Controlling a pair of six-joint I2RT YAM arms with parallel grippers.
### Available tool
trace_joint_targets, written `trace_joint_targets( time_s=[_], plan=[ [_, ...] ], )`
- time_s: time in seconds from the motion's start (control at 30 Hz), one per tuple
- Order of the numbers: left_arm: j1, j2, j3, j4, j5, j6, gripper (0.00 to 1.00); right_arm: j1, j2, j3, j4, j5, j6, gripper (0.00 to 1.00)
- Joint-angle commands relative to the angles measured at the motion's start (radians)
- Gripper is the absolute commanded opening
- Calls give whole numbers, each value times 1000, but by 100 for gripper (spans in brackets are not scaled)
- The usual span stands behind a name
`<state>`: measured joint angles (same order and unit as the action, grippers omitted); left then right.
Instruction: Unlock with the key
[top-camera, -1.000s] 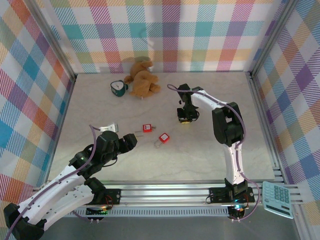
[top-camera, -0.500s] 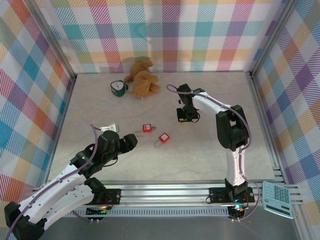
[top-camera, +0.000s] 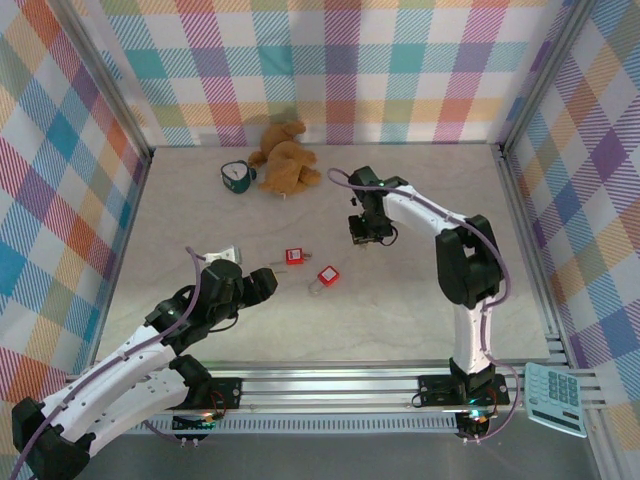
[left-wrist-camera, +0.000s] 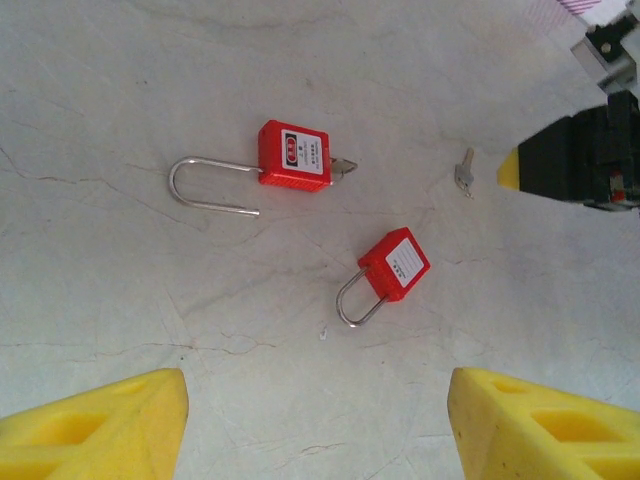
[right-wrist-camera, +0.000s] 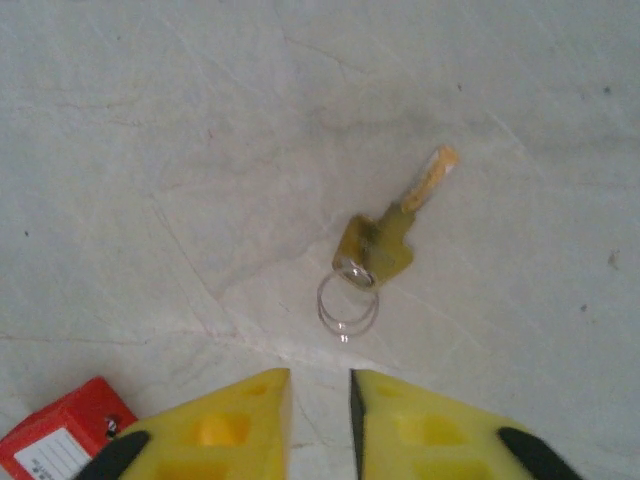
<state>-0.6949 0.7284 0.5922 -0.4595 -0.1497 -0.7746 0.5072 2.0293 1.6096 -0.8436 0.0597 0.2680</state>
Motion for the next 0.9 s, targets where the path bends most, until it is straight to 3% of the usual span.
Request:
trace_joint_targets(
  time_s=[0.0,0.2,0.47,0.63,0.87],
  plan=[
    [9,-4,-2,18,12,-15,69,3,75,67,-62,18,-42,28],
    [7,-34,-20,8,0,-21,69,26,110,81,-99,56,-101,40],
    [7,-6,-19,33,13,-22,69,67,143,101,-106,128,-126,42],
    [6,-10,-19,27,15,-23,69,83,180,145,-127,196,-130,41],
    [6,-30,-27,15,2,-23,69,87,206,183,-151,244,-126,29]
  ],
)
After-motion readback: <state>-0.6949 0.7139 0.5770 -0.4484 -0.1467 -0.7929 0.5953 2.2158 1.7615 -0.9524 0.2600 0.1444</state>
